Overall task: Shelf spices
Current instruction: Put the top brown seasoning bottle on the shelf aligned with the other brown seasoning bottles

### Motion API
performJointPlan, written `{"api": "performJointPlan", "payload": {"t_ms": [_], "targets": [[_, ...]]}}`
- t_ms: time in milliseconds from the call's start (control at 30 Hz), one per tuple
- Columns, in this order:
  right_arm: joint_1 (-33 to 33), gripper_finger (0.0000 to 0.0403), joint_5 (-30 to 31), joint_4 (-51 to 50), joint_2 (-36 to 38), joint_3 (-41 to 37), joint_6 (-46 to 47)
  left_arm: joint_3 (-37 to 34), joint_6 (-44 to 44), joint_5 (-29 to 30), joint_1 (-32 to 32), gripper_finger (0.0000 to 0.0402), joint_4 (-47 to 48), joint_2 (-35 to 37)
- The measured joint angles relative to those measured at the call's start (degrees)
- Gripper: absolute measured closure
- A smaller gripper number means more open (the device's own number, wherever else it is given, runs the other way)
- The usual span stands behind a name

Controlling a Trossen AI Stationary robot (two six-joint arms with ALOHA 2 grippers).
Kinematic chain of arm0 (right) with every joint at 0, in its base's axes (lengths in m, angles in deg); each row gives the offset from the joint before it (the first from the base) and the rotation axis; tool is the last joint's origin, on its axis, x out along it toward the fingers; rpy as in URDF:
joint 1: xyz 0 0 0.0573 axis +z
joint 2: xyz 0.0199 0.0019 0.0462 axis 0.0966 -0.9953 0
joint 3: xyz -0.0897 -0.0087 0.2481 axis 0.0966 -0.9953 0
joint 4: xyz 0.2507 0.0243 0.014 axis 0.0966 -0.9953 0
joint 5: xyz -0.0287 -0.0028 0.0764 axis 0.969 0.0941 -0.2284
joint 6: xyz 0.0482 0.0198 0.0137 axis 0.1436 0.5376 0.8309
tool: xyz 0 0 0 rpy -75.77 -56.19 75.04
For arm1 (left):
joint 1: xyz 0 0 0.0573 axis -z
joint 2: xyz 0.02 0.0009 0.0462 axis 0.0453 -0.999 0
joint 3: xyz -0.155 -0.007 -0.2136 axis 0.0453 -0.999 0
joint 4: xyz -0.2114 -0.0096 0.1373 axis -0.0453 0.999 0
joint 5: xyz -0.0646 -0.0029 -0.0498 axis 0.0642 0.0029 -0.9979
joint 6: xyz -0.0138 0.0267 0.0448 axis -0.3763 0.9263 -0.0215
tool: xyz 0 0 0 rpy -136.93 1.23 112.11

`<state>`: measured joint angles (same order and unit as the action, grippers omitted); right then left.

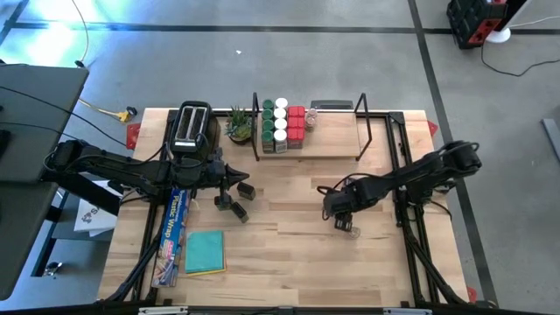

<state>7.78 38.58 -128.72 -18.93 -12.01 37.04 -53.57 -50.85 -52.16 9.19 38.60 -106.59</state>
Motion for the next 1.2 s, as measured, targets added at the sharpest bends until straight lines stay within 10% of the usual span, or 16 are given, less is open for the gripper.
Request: {"api": "performJointPlan", "payload": {"t_ms": [267, 467, 733, 1200], "targets": [[-4.9, 0.0238, 2.9, 4.5, 0.6, 3.9, -4.7, 0.0, 0.0, 0.2, 0.0, 0.0402, -0.1, 0.0], [-20.6, 0.0238, 4.8, 7.2, 0.6, 10.0, -15.7, 0.0, 0.0, 0.3, 0.0, 0.0402, -0.1, 0.0], [-39.3, 0.0238, -7.3, 16.4, -3.4, 13.6, -21.5, 0.0, 0.0, 0.3, 0.0, 0.0402, -0.3, 0.0], [-41.9, 0.0162, -2.3, 16.8, -11.2, 19.2, -24.5, 0.0, 0.0, 0.4, 0.0, 0.0402, -0.2, 0.0]]}}
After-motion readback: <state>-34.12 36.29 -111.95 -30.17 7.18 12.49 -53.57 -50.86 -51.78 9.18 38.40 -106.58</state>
